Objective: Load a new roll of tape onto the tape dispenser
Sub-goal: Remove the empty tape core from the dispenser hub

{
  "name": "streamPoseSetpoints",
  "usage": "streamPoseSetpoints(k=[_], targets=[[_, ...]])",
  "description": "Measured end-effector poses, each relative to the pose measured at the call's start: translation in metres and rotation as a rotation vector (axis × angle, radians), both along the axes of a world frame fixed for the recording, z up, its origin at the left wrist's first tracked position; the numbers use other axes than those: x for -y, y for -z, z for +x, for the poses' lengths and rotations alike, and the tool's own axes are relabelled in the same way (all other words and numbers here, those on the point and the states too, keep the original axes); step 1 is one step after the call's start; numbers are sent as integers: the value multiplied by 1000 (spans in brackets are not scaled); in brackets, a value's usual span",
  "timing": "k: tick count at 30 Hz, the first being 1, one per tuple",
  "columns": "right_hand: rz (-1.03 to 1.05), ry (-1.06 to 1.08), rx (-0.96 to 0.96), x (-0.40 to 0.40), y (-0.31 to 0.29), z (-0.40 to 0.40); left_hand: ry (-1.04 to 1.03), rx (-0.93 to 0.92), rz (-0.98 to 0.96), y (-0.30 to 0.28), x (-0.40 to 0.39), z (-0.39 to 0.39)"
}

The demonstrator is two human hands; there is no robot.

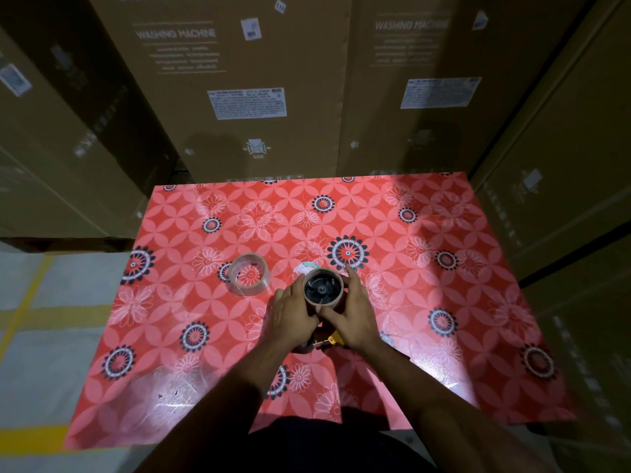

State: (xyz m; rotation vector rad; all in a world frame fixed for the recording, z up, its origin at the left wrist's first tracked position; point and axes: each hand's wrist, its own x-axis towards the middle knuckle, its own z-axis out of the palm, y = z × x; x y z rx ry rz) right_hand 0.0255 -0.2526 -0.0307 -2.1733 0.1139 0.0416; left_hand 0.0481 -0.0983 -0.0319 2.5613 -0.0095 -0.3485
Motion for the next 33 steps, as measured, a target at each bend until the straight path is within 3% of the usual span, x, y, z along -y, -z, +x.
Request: streamPoseSetpoints(k=[8, 15, 21, 29, 33], targets=[[-64, 59, 44, -4, 1, 5, 24, 22, -15, -2, 0, 0], [22, 98, 17, 0, -1, 3, -5, -5, -28, -1, 0, 0], [-93, 47, 16, -4, -1, 4, 25, -5, -29, 0, -2, 0], [-20, 81, 66, -2, -1, 0, 17, 46, -15, 0, -1, -2], [-87, 26, 82, -4, -2, 2, 50, 26, -12, -2, -2, 0]])
